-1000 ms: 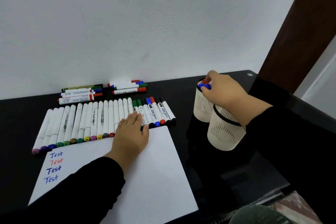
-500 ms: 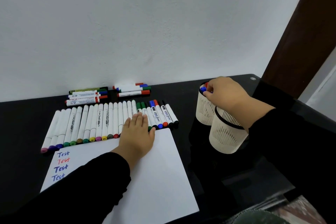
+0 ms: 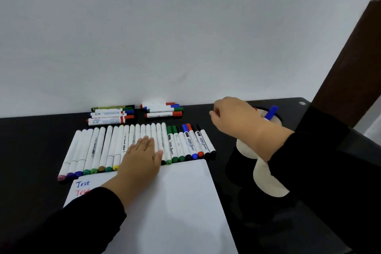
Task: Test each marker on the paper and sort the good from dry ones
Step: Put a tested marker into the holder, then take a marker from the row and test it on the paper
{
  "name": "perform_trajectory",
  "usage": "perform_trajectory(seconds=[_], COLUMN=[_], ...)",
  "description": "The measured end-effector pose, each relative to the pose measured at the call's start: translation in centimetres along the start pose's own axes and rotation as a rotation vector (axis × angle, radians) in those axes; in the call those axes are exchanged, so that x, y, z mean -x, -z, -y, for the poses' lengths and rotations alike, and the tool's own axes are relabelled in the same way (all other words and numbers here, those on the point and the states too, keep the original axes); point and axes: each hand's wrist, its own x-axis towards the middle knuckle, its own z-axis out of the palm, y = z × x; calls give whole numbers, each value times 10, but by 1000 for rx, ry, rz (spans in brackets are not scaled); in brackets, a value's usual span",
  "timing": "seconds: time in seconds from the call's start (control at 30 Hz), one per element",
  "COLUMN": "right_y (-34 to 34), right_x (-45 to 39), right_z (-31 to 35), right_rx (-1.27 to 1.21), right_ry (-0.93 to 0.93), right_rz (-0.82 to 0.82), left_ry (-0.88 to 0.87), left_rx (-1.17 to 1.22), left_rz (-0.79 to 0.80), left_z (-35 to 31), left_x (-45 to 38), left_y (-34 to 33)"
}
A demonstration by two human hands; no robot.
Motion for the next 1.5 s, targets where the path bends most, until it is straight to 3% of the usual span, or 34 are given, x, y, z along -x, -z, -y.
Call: perform_trajectory(seconds=[0.43, 0.77, 1.13, 1.5], right_y=[-78, -133, -132, -65], right_x=[-100, -167, -171, -110], right_z=[69, 83, 84, 87], right_rx=[-78, -11, -14, -339], right_ry=[226, 238, 271, 112], right_rz=[33, 94, 63, 119], left_ry=[-45, -40, -35, -87], left_rx=[-51, 1, -19, -203], left_rz=[-57, -116, -82, -16], left_z=[42, 43, 43, 37], left_x=[-9, -6, -7, -6], left_y=[1, -3, -3, 15])
